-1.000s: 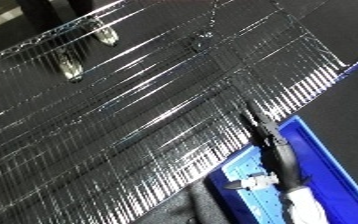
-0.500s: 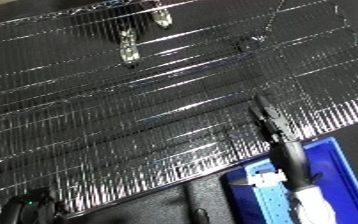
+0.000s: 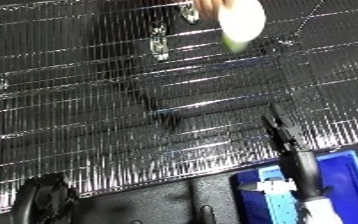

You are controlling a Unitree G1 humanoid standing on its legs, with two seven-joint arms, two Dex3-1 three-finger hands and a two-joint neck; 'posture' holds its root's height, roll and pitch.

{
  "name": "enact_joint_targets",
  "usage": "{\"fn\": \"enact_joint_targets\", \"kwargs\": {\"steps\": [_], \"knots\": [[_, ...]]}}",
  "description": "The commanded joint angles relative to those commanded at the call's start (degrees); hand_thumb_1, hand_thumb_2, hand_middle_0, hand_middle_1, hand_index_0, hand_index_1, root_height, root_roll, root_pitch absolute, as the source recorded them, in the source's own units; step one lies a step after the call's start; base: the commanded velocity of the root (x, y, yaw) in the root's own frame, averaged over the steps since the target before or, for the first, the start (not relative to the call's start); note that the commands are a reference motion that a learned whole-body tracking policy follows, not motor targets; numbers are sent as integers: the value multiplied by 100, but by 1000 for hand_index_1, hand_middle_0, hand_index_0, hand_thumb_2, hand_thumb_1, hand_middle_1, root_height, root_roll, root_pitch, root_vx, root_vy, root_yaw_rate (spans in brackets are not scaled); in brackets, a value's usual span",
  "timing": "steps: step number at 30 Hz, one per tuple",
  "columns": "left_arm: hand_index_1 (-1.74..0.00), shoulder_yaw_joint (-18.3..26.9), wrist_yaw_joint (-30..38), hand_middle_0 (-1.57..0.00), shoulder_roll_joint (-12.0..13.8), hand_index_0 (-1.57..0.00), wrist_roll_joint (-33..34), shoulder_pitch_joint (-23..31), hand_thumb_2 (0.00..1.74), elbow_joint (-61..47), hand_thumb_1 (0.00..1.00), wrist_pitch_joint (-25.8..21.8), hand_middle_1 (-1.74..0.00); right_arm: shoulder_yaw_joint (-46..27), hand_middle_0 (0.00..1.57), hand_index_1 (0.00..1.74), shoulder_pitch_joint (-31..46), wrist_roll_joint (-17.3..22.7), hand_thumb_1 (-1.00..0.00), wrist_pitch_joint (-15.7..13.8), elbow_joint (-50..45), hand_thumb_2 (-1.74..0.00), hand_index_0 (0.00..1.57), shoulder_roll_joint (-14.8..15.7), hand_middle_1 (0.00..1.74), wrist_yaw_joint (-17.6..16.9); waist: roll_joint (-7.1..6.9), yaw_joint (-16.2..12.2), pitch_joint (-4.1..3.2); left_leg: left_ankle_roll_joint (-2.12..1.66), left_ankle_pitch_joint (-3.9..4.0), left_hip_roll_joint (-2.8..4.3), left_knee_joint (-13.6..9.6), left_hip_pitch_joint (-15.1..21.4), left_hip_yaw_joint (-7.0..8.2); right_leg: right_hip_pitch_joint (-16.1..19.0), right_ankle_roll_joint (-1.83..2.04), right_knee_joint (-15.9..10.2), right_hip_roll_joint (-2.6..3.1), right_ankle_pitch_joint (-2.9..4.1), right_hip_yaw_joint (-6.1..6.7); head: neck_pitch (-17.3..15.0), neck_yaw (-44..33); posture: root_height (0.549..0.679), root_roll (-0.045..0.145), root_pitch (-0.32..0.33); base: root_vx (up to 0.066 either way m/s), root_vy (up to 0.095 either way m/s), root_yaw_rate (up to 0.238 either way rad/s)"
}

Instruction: Pick up the object and place it into the box

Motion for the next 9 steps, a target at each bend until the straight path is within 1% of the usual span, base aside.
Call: {"fn": "enact_joint_targets", "kwargs": {"steps": [4,9], "knots": [[-1740,11,-33,-1570,1,-1570,14,40,1740,-13,1000,21,-1740,7,0,0,11,-44,0,24,13,0,0,-5,0,-59,-5,5,-4,-1,6,12,-17,12,-2,5,4,-1,-4,-2,-9,-22,-4,649,45,-104,11,-11,1],[-1740,26,-40,-1570,11,-1570,14,72,1740,-30,1000,40,-1740,22,0,0,36,-177,0,21,29,0,0,-18,0,-145,1,-2,-5,0,8,17,-14,8,3,-12,7,9,-7,2,-4,-14,9,649,45,-104,2,-11,-12]]}}
